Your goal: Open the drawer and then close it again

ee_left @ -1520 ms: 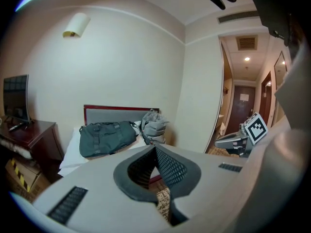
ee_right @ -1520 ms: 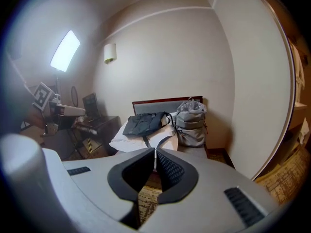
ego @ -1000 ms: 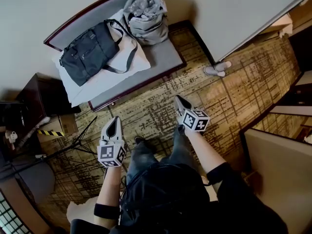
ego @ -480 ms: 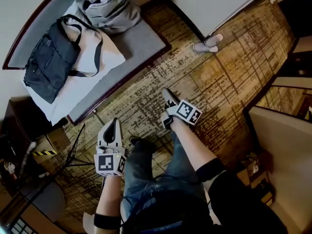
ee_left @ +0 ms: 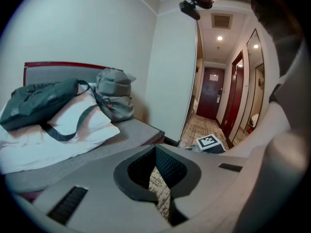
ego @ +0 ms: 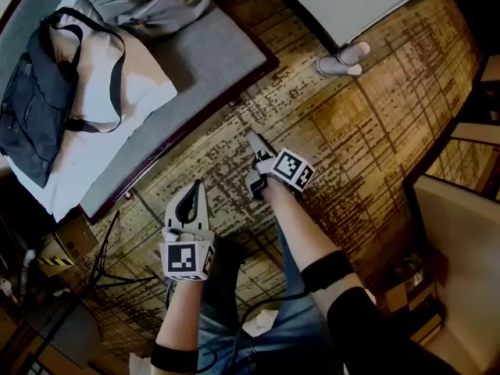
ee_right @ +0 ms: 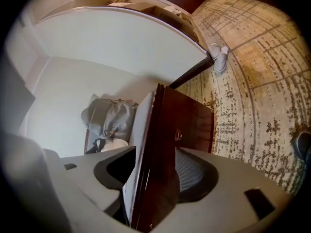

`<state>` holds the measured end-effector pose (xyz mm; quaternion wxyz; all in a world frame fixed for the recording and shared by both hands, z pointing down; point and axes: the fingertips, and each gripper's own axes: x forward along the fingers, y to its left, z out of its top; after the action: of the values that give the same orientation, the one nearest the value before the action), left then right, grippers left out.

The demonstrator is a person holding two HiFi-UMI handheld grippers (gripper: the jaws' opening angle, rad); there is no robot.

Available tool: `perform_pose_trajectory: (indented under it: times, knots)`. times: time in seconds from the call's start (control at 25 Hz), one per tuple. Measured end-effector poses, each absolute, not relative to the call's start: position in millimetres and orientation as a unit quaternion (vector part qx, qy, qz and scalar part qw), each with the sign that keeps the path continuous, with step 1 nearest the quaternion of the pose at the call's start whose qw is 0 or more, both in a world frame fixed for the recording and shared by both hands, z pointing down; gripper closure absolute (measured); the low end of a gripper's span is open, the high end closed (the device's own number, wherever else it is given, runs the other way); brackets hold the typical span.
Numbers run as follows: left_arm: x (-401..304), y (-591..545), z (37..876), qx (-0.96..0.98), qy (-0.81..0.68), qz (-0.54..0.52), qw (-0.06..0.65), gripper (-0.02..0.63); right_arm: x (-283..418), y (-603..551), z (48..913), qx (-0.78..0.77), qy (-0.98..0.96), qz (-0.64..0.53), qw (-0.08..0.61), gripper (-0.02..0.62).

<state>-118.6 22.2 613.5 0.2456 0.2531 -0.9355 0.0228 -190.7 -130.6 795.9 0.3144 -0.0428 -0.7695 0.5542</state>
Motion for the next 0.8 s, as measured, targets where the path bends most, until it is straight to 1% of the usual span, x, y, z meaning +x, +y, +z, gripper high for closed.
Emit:
perform_pose_trajectory:
  times: [0.08,0.16,0.28,0.48,0.68,0.8]
  knots:
    - [-125,16,648,0.257,-0.932,0.028,0.254,0.606,-203,-132,821,-0.039,-0.769,0.557,0.311,0.304]
    - [-131,9,678,0.256,-0.928,0.026,0.267,0.606,-214,-136,843,-0.035,-0.77,0.558,0.308,0.304]
    - [-148,-6,707,0.246,-0.927,0.01,0.283,0.606,-230,-137,871,-0.037,-0.769,0.56,0.305,0.305]
    - [-174,-24,750,0.246,-0.924,0.014,0.294,0.606,-260,-135,899,-0.055,-0.765,0.573,0.29,0.311]
    - [-191,-32,779,0.267,-0.921,0.035,0.282,0.606,-283,-125,913,-0.089,-0.763,0.571,0.29,0.358]
    - [-198,-36,782,0.262,-0.923,0.029,0.28,0.606,-291,-117,918,-0.106,-0.754,0.581,0.287,0.367]
